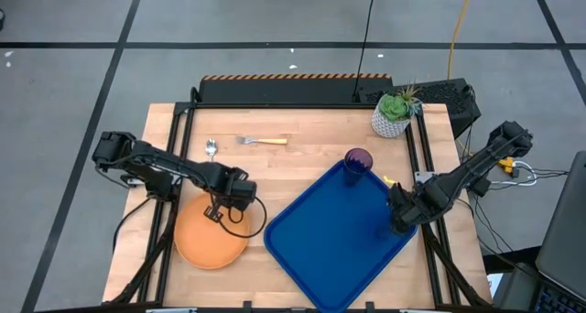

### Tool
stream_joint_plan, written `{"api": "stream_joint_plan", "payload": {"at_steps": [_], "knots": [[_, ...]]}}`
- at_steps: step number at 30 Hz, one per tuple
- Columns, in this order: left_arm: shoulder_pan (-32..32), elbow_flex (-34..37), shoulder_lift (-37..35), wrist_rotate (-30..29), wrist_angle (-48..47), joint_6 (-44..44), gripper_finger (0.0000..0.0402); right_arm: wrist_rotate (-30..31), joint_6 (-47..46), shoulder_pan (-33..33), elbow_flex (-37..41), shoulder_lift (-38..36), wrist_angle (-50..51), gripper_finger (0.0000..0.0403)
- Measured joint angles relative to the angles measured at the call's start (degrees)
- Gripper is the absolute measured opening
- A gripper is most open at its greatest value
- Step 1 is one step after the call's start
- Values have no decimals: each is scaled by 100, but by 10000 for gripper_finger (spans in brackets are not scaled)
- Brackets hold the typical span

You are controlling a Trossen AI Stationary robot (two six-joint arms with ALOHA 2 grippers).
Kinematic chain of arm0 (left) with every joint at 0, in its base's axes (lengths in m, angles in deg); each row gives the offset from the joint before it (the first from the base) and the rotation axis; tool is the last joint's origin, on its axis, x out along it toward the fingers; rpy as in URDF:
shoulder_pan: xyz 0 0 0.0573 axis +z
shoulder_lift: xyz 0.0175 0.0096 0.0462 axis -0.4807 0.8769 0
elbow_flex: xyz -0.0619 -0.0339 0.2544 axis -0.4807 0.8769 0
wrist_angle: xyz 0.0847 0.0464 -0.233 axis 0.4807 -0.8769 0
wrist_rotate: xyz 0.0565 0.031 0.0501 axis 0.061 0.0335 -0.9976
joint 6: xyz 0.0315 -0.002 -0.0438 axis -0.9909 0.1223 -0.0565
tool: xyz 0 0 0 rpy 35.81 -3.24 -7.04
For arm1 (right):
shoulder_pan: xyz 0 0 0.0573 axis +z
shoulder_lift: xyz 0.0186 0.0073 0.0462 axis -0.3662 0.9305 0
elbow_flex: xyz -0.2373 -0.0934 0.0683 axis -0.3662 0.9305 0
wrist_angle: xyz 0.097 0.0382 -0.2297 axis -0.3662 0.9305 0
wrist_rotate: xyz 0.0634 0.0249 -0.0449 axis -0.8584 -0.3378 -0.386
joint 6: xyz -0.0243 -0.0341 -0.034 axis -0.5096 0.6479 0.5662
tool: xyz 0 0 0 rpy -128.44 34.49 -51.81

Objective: Pick and place plate/cup/fork/spoon on tray
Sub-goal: Put the orange plate to the bottom left of the purple cup on the blue tray

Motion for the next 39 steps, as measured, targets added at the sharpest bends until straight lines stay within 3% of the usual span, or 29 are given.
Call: {"api": "stream_joint_plan", "payload": {"at_steps": [5,12,20,28,39], "knots": [[0,-15,-2,-37,-53,2,5,-474,74,295,1,5,-75,139],[89,-17,-2,-95,-49,-100,5,-1070,-702,1126,7,32,-1265,12],[256,-20,-7,-76,-30,253,5,-758,-1005,1835,7,637,-1983,1],[253,-28,-9,-33,-164,303,5,-766,-273,1885,7,1540,-2371,0],[251,-28,-11,-28,-177,297,5,-759,138,2012,-77,1112,-2322,1]]}}
